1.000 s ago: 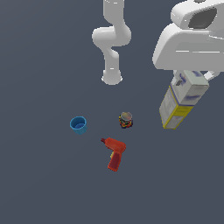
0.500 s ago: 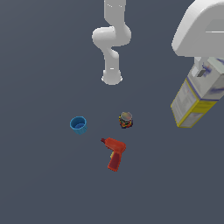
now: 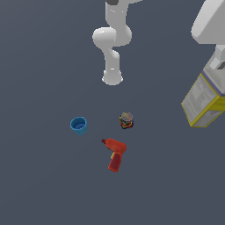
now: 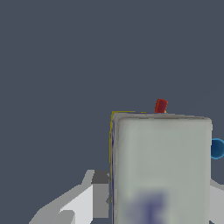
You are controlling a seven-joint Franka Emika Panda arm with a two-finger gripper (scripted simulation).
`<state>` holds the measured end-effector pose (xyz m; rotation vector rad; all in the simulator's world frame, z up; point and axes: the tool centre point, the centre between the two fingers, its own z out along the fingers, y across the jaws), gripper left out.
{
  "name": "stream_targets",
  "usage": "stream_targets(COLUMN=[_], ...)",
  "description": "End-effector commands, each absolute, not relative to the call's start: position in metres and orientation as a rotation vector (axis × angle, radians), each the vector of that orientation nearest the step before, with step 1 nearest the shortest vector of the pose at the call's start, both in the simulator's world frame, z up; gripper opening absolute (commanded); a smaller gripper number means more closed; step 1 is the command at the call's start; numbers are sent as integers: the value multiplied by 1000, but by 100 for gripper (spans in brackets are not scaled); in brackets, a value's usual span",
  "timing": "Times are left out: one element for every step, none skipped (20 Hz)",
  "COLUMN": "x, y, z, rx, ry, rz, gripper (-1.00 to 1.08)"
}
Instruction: Pick up a designated object from a clutter of objects.
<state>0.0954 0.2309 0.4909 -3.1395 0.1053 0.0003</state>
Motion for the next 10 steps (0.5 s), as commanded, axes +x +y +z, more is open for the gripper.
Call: stream_targets(x=[98,99,99,100,101,102,102,103,103,103], y=[234,235,236,237,238,239,239,240,241,242], z=[496,498,499,501,502,503,504,505,506,507], rx=[-3139,-3139,-3139,-3139,-3139,-3139,-3139,-3139,-3140,-3140], ry=[106,106,106,106,106,106,106,106,105,105], rz=[0,0,0,0,0,0,0,0,0,0], gripper=[-100,-100,-100,-100,-100,-100,-100,-100,-100,-100])
